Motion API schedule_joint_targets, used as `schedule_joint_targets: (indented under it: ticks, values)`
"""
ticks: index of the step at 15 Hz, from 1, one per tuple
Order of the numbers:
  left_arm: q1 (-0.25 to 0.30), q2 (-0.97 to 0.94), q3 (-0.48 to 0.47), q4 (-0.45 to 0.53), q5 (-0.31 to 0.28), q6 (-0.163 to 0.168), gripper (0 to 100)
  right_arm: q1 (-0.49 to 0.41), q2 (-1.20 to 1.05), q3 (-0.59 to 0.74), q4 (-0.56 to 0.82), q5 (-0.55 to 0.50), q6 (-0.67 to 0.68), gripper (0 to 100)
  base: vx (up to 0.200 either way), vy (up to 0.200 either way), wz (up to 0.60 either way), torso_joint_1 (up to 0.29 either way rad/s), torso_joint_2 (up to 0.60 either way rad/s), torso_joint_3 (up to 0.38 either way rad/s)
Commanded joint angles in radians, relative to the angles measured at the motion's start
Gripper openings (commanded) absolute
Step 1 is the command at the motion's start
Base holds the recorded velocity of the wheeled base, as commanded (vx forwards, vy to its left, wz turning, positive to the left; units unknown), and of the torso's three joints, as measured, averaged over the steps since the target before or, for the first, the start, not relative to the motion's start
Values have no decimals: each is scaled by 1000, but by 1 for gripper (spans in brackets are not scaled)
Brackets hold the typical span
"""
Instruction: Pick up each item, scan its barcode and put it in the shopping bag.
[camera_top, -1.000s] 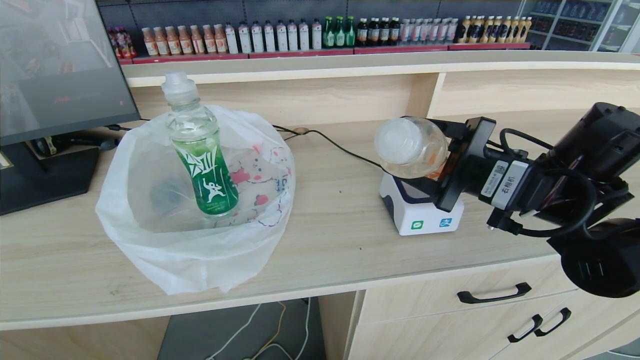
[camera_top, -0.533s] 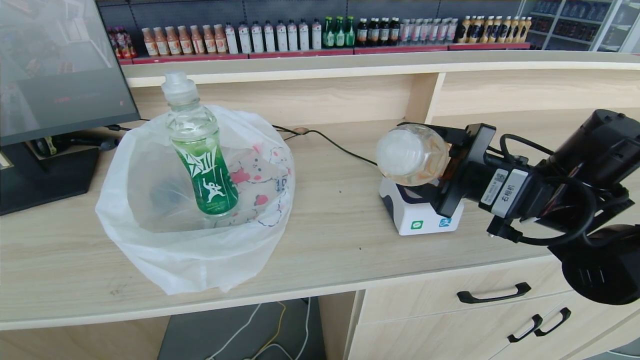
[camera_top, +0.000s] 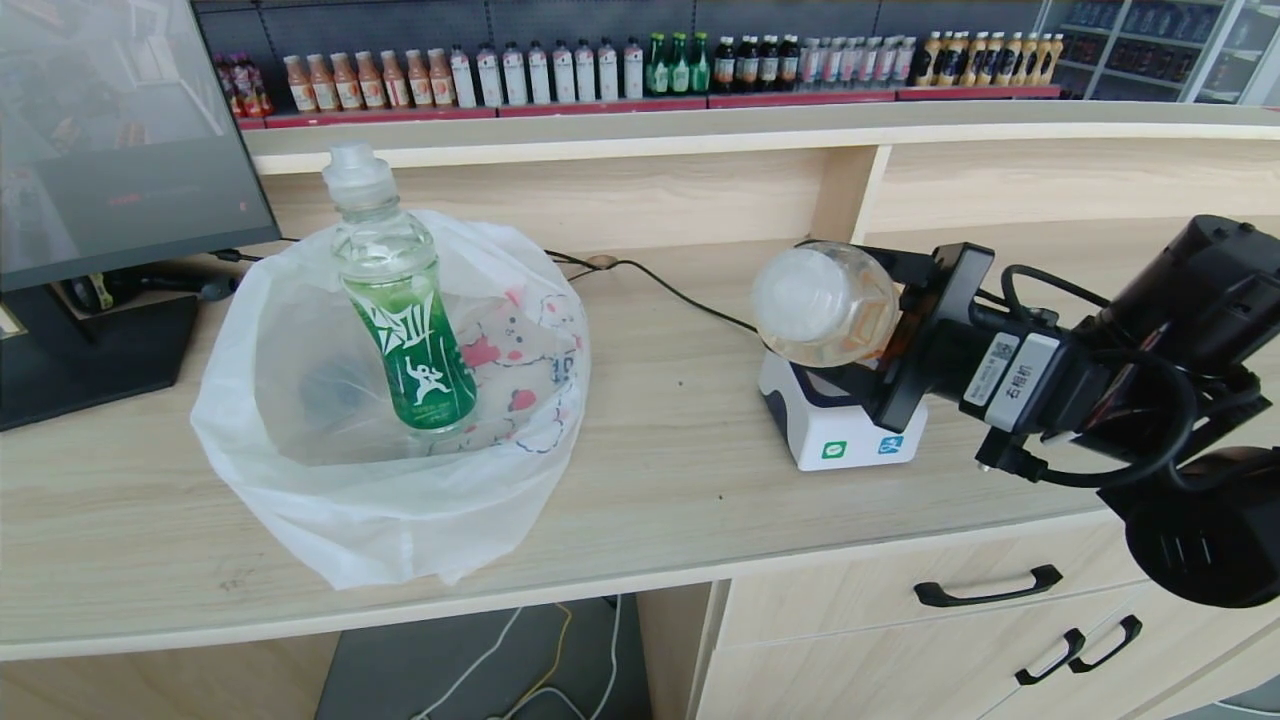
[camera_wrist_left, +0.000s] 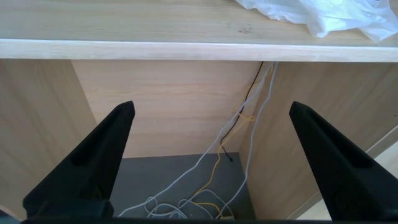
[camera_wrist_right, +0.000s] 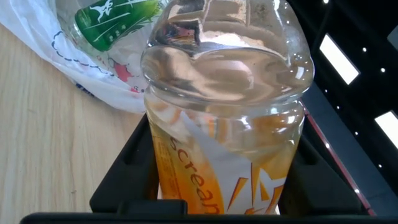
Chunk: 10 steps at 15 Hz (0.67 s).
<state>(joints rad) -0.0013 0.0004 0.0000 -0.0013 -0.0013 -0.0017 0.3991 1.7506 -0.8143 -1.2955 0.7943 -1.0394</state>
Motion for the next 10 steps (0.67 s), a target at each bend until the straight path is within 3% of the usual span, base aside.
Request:
schedule_joint_targets:
  ticks: [1,6,10]
  values:
    - [0,0,0,0,0,0,100,1,-5,3,-4,0,1,0,0,0,0,0,0,0]
    - [0,0,0,0,1,0,100,3,-8,1,-68,-35,67,0,0,0,0,0,0,0]
    - [0,0,0,0,0,0,100,33,-88,6,-74,-253,223,0,0,0,0,0,0,0]
